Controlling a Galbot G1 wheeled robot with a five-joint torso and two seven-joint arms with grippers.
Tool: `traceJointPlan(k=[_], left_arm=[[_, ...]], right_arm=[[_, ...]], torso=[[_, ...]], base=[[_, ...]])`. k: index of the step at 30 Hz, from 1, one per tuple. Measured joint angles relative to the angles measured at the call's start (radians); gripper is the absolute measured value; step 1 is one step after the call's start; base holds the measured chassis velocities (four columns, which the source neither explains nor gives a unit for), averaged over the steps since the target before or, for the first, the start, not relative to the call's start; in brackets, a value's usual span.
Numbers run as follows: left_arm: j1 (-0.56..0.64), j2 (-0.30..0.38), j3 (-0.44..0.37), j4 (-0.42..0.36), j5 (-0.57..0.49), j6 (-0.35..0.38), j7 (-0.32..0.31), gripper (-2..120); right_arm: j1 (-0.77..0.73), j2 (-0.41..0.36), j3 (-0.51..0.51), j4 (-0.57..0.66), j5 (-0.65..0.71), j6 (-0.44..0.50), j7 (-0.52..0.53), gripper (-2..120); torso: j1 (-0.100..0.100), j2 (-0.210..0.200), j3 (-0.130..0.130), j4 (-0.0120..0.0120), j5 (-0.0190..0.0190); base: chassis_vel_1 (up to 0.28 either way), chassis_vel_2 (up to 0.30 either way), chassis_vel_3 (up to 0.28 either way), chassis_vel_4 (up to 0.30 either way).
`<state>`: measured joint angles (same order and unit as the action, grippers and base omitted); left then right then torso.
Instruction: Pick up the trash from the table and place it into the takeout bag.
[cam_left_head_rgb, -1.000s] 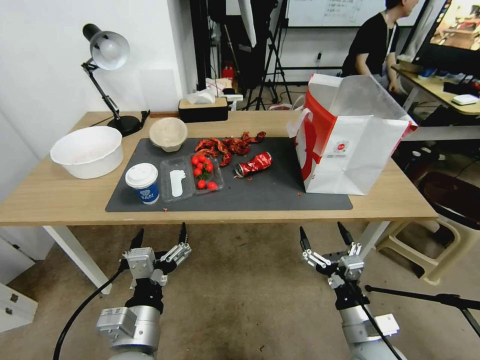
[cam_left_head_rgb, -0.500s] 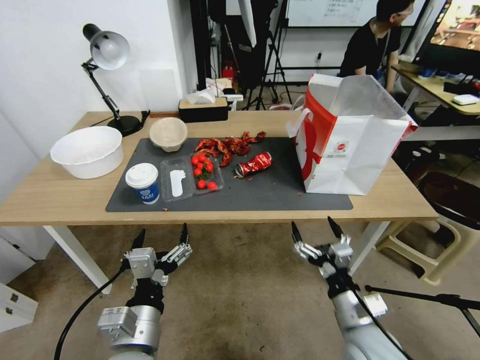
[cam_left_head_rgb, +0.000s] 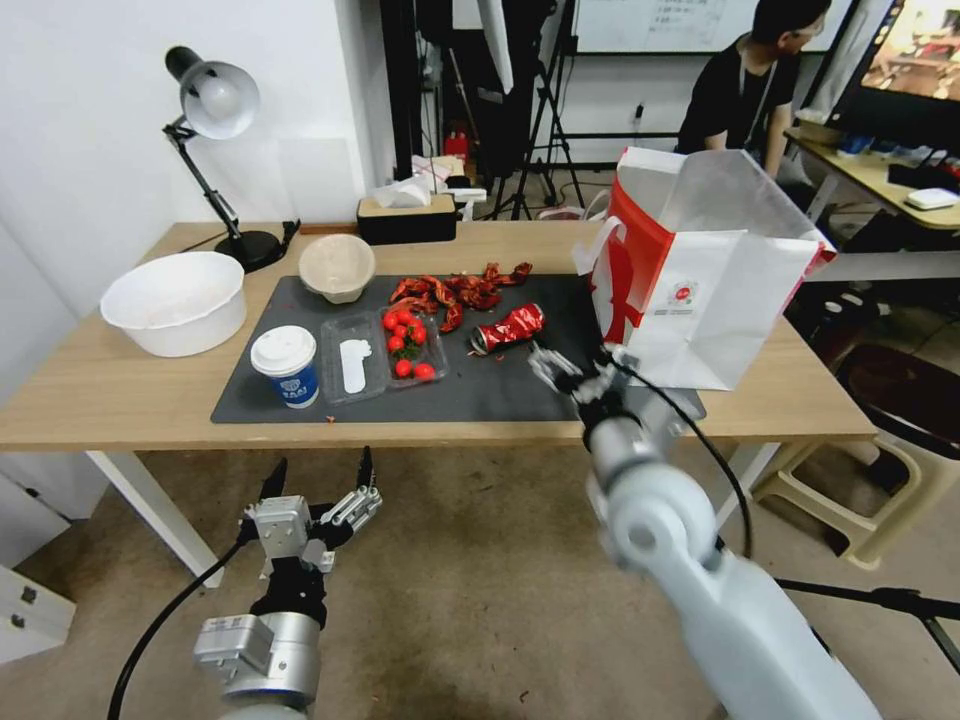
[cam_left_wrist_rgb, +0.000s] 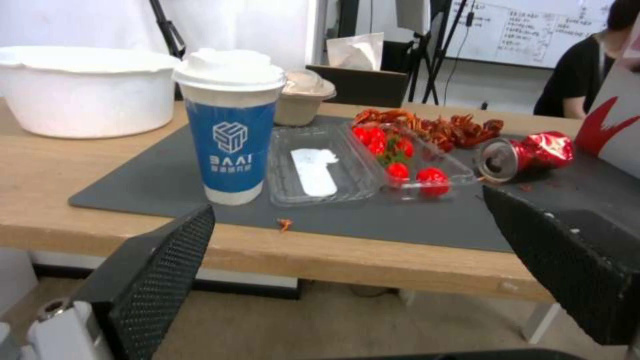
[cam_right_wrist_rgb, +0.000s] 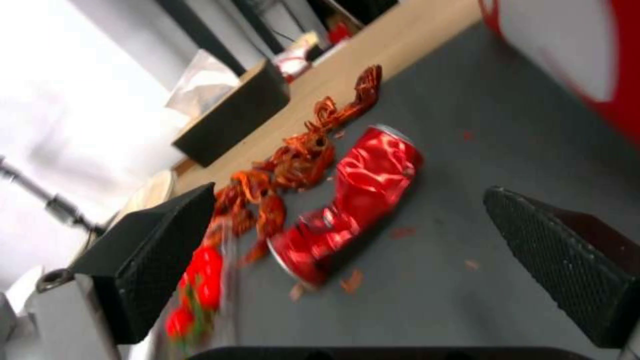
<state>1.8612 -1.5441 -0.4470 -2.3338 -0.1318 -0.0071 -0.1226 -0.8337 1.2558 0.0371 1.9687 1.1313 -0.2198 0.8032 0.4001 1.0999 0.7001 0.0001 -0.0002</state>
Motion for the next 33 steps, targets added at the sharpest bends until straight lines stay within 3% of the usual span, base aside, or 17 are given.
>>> traceJointPlan(k=[1,5,15,33], left_arm=[[0.001,-0.002,-0.001,0.002,0.0,0.0,0.0,100],[0.002,-0.009,-0.002,0.006,0.001,-0.001,-0.001,100],[0.004,-0.017,-0.005,0.015,0.003,-0.001,-0.001,100],[0.002,-0.015,-0.006,0.028,0.003,-0.004,-0.002,100]], right_arm=[[0.06,0.03,-0.006,-0.039,0.055,-0.012,0.061,100],[0.163,0.094,-0.013,-0.14,0.13,-0.02,0.136,100],[0.248,0.197,-0.025,-0.268,0.211,-0.075,0.317,100],[0.296,0.264,0.003,-0.366,0.259,-0.082,0.376,100]], torso=[[0.0,0.0,0.0,0.0,-0.0001],[0.0,0.0,0.0,-0.0001,-0.0001],[0.0,0.0,0.0,0.0,0.0001],[0.0,0.0,0.0,-0.0002,0.0001]], base=[[0.0,0.0,0.0,0.0],[0.0,0.0,0.0,0.0],[0.0,0.0,0.0,0.0],[0.0,0.0,0.0,0.0]])
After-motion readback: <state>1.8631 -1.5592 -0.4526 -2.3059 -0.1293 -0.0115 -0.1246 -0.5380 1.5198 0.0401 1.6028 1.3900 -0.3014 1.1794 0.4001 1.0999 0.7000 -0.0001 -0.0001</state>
